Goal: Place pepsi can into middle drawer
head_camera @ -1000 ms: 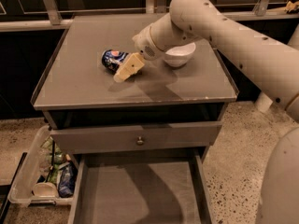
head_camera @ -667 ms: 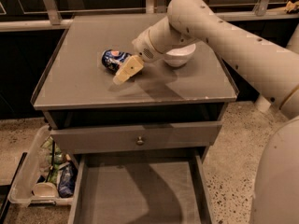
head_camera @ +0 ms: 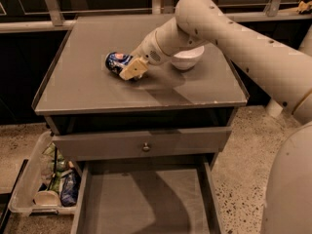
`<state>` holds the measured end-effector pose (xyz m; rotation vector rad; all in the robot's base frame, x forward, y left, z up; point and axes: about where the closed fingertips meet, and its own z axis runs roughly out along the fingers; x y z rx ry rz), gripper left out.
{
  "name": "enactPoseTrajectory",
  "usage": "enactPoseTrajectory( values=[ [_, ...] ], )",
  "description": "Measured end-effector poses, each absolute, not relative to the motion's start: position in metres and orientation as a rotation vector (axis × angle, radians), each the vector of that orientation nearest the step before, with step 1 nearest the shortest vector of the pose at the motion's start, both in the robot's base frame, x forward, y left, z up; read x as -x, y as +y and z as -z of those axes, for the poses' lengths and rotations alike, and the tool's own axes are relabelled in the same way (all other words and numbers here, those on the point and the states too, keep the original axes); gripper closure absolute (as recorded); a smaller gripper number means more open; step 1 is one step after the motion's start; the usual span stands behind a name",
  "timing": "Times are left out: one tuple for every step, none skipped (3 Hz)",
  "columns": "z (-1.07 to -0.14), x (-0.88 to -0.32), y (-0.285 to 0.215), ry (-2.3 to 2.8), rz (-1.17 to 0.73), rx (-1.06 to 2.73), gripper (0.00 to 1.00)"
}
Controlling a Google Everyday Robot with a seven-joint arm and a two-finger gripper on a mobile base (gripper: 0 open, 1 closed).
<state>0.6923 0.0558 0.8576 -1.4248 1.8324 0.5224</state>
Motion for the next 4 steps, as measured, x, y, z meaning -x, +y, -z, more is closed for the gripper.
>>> enactPoseTrajectory(
  values=[
    [-0.858, -0.692, 0.056, 1.832, -0.522, 1.425, 0.64],
    [-0.858, -0.692, 0.056, 1.832, -0.523, 1.425, 0.88],
    [-0.858, -0.691, 0.056, 1.828, -0.52, 1.434, 1.0],
    [-0.87, -0.674, 0.053, 1.765, -0.519, 1.493, 1.0]
  ],
)
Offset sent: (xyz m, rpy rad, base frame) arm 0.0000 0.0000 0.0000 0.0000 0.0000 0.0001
